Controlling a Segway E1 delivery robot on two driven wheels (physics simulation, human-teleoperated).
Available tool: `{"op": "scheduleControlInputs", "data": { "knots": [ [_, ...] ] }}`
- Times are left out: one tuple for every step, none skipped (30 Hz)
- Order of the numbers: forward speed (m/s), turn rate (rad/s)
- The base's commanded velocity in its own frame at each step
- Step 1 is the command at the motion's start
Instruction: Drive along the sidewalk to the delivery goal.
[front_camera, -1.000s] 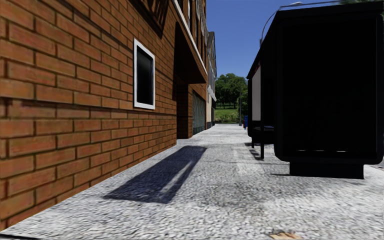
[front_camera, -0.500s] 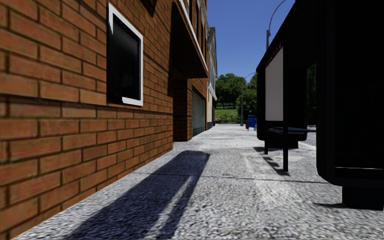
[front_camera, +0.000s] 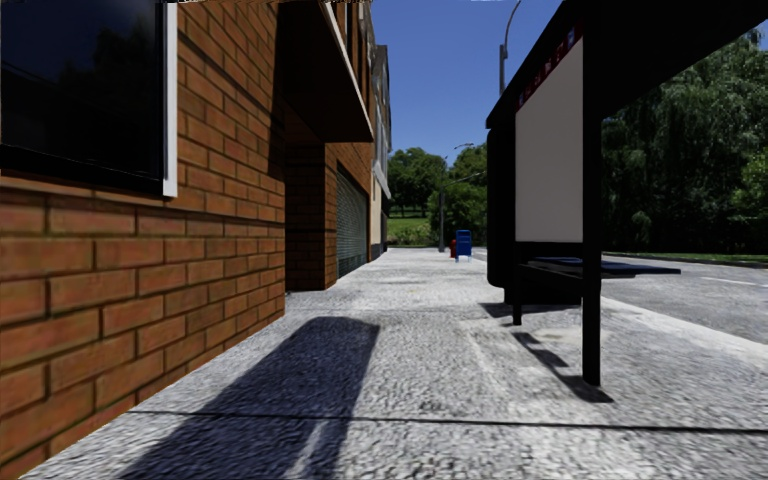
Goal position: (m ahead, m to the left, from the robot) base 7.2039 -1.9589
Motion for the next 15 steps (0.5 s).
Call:
{"op": "scheduleControlInputs", "data": {
  "knots": [
    [2.00,-0.34],
    [2.00,-0.13],
    [2.00,-0.13],
    [2.00,0.00],
    [2.00,0.00],
    [2.00,0.00],
    [2.00,0.00],
    [2.00,0.00],
    [2.00,0.00],
    [2.00,0.00],
    [2.00,0.00],
    [2.00,0.00],
    [2.00,0.00],
    [2.00,0.00],
    [2.00,0.00]
  ]
}}
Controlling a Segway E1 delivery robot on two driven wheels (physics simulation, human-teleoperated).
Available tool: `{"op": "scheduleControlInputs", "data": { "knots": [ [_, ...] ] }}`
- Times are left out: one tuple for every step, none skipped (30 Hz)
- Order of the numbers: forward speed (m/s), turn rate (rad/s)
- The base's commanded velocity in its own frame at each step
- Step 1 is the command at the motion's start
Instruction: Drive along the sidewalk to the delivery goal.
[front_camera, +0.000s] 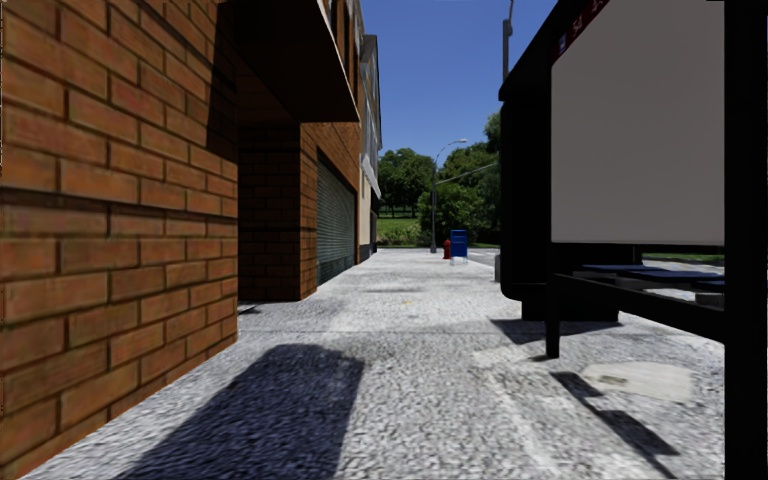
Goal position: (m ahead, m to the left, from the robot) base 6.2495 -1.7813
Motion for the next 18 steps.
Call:
{"op": "scheduleControlInputs", "data": {
  "knots": [
    [2.00,0.00],
    [2.00,0.00],
    [2.00,0.00],
    [2.00,0.00],
    [2.00,0.00],
    [2.00,0.00],
    [2.00,0.00],
    [2.00,0.00],
    [2.00,0.00],
    [2.00,0.00],
    [2.00,0.00],
    [2.00,0.00],
    [2.00,0.00],
    [2.00,0.00],
    [2.00,0.00],
    [2.00,0.00],
    [2.00,0.00],
    [2.00,0.00]
  ]
}}
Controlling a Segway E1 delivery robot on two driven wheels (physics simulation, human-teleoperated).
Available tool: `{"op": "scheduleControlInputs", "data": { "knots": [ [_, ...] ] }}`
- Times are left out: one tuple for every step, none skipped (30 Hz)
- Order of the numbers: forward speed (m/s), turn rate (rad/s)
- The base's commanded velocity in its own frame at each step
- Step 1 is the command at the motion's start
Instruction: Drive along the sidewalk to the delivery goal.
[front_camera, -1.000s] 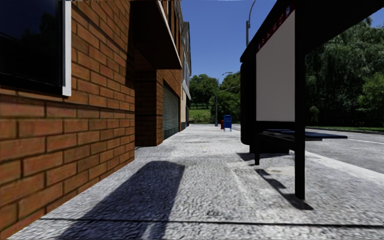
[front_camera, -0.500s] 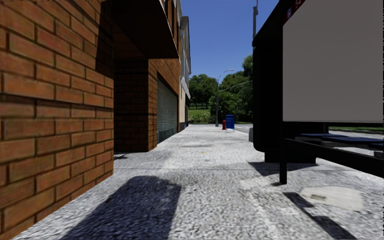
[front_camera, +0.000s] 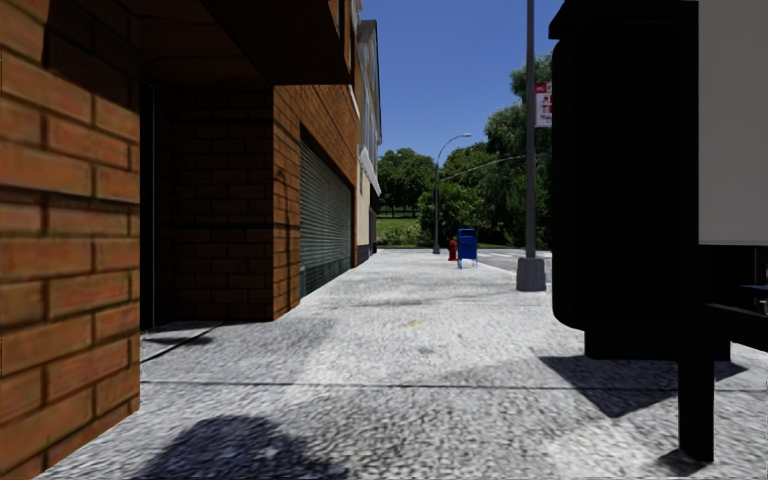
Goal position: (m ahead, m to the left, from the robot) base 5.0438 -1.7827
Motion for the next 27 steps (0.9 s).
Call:
{"op": "scheduleControlInputs", "data": {
  "knots": [
    [2.00,0.00],
    [2.00,0.00],
    [2.00,0.00],
    [2.00,0.00],
    [2.00,0.00],
    [2.00,0.00],
    [2.00,0.00],
    [1.96,0.00],
    [1.88,0.00],
    [1.88,0.00],
    [1.73,-0.03],
    [1.61,-0.12],
    [1.61,-0.12],
    [1.58,-0.14],
    [1.57,-0.15],
    [1.57,-0.15],
    [1.56,-0.15],
    [1.56,-0.15],
    [1.56,-0.15],
    [1.56,-0.15],
    [1.56,-0.15],
    [1.55,-0.16],
    [1.55,-0.16],
    [1.50,-0.16],
    [1.46,-0.16],
    [1.41,-0.18],
    [1.41,-0.18]
  ]
}}
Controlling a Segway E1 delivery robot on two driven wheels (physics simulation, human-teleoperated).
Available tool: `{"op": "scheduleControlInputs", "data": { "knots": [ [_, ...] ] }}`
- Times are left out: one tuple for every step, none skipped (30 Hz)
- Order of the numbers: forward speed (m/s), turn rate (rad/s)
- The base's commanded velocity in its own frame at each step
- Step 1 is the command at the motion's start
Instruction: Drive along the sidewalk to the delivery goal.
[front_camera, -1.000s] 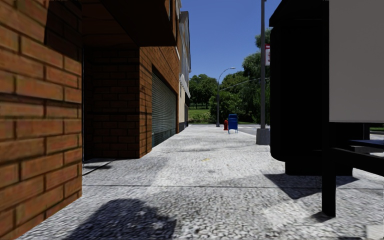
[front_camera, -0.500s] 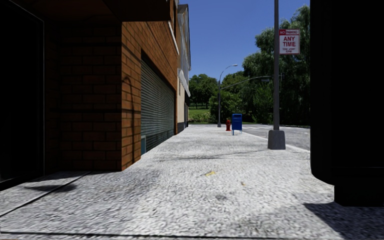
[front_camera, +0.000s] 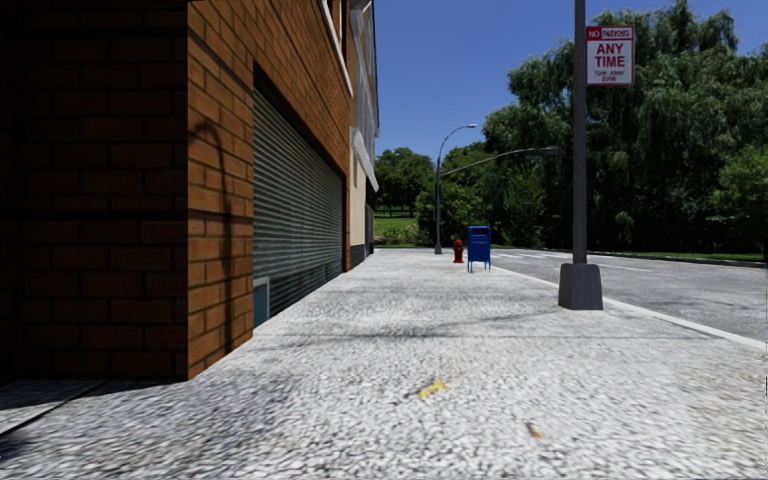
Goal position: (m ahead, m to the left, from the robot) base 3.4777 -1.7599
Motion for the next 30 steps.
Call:
{"op": "scheduleControlInputs", "data": {
  "knots": [
    [1.36,-0.21],
    [1.32,-0.24],
    [1.32,-0.24],
    [1.30,-0.27],
    [1.26,-0.28],
    [1.22,-0.29],
    [1.22,-0.29],
    [1.19,-0.30],
    [1.17,-0.31],
    [1.16,-0.31],
    [1.16,-0.31],
    [1.16,-0.33],
    [1.16,-0.36],
    [1.16,-0.36],
    [1.16,-0.39],
    [1.16,-0.40],
    [1.16,-0.41],
    [1.16,-0.41],
    [1.16,-0.41],
    [1.16,-0.41],
    [1.16,-0.41],
    [1.16,-0.41],
    [1.16,-0.41],
    [1.15,-0.41],
    [1.11,-0.41],
    [1.11,-0.41],
    [1.04,-0.41],
    [0.94,-0.41],
    [0.92,-0.41],
    [0.92,-0.41]
  ]
}}
